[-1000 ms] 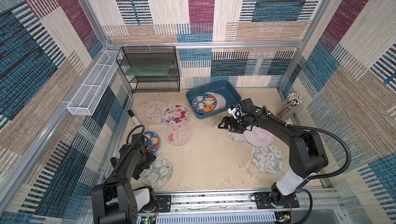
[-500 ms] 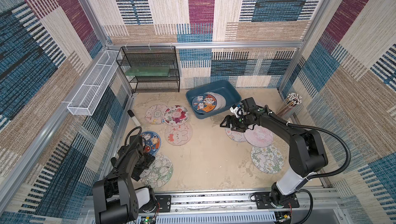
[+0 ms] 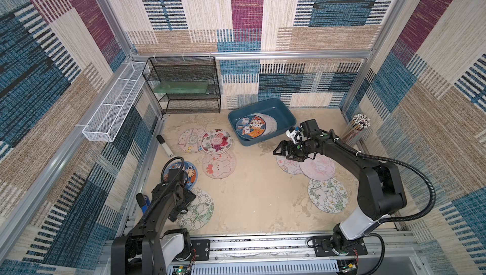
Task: Put the coasters into the storage box
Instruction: Move the coaster to the center of the board.
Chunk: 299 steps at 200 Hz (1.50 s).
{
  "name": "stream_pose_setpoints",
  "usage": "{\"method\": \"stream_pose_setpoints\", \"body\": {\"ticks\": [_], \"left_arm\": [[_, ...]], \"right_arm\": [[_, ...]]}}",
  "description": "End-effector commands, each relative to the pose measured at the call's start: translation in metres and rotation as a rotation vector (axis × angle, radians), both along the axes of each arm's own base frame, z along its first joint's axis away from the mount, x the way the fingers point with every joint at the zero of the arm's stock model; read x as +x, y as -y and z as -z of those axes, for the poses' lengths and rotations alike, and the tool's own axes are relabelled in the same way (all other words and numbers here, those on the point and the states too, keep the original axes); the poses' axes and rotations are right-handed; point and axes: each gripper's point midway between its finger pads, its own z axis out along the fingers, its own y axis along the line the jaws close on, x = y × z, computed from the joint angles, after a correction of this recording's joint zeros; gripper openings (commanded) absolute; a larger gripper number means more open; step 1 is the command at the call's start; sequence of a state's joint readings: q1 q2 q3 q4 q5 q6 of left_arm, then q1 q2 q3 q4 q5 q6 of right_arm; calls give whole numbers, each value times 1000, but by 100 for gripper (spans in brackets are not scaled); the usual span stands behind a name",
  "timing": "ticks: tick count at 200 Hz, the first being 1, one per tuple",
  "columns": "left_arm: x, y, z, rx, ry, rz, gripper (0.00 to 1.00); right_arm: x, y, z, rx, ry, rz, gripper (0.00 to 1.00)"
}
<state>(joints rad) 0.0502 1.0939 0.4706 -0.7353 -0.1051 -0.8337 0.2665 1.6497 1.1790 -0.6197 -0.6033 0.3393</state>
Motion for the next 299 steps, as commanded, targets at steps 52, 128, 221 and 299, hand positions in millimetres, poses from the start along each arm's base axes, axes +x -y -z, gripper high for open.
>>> {"method": "stream_pose_setpoints", "body": {"ticks": [52,128,221,299], "left_arm": [[3,77,3,-321,29,100,89],[4,101,5,-416,67,181,88],[35,137,-23,-496,187,277,82],[49,150,-34,-521,218,317,75]], "right_arm": [[-23,-39,7,47,9,-91,95],[-48,-85,20,83,2,-191,95],[-58,-96,29,95,9,-215,95],[-59,-94,31,97,13,-198,95]]}}
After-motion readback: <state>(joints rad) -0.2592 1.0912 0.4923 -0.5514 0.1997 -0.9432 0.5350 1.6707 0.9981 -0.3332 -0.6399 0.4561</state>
